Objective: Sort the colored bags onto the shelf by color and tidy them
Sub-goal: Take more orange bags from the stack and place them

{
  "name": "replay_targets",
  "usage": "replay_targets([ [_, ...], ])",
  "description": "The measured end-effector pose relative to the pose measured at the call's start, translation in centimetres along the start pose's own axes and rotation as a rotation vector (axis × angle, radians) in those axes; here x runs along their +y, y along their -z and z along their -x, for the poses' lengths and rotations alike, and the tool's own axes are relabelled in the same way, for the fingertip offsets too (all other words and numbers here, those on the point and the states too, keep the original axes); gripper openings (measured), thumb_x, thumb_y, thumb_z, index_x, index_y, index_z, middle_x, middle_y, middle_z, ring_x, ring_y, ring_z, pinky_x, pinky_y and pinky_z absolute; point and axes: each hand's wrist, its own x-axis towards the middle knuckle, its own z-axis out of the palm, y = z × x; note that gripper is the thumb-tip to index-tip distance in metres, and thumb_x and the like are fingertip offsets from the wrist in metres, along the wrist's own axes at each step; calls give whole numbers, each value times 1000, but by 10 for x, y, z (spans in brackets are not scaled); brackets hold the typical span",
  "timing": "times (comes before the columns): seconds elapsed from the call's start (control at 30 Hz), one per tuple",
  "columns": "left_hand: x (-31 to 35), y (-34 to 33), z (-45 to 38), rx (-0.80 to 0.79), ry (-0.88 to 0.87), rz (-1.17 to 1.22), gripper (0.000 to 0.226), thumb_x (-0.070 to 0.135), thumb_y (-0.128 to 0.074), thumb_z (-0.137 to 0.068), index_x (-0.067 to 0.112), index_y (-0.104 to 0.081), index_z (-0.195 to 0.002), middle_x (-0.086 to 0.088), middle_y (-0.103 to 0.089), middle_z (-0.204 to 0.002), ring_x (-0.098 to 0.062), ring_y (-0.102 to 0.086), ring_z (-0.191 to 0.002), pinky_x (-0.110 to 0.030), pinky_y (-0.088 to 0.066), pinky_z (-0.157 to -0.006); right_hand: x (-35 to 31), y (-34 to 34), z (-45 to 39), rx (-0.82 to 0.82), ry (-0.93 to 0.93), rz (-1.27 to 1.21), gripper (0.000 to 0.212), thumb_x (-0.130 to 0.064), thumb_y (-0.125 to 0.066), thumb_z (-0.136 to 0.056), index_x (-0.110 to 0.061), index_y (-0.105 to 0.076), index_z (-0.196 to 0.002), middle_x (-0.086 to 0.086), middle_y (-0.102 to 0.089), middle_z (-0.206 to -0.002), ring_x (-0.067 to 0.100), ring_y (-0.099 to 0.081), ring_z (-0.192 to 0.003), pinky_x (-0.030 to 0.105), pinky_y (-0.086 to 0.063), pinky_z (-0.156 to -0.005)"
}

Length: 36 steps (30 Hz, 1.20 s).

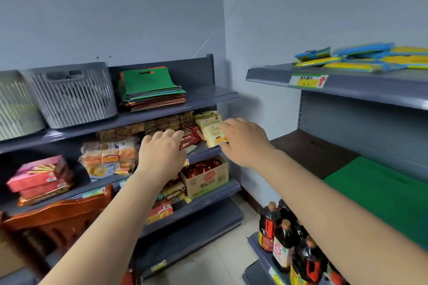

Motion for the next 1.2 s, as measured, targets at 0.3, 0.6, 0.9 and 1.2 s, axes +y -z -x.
replay_targets([
  [0.3, -46, -40, -93, -8, 183, -57, 48, 38, -40, -98, 22, -34, -142, 2, -44, -141, -22, -39, -130, -37, -29, -104, 20, -58, -137, 34, 180, -24, 34, -27, -44, -95, -17, -49, -127, 1, -53, -125, 23, -45, -117, 37, -40, -93],
  [0.6, -97, -78, -164, -22, 277, -63, 48, 38, -39, -97, 24, -33, -143, 4, -43, -141, -21, -39, -130, -36, -27, -104, 25, -105, -241, -1, 243, -78, 38, -29, -43, -97, -19, -44, -133, -1, -49, -132, 21, -43, -122, 35, -40, -92],
  [0.9, -171, -130, -255, 25, 254, -30, 49, 41, -40, -98, 23, -34, -143, 4, -44, -142, -20, -40, -130, -33, -31, -101, 12, -161, -361, 4, 226, -115, 45, -35, -41, -98, -19, -39, -140, -1, -46, -138, 20, -41, -127, 36, -38, -98],
  [1.2, -228, -175, -329, 96, 184, 83, 46, 38, -45, -96, 21, -43, -138, 3, -50, -137, -22, -45, -126, -34, -33, -100, -3, -208, -464, 58, 189, -190, 44, -35, -41, -99, -20, -41, -139, -5, -45, -140, 16, -40, -128, 31, -40, -95],
])
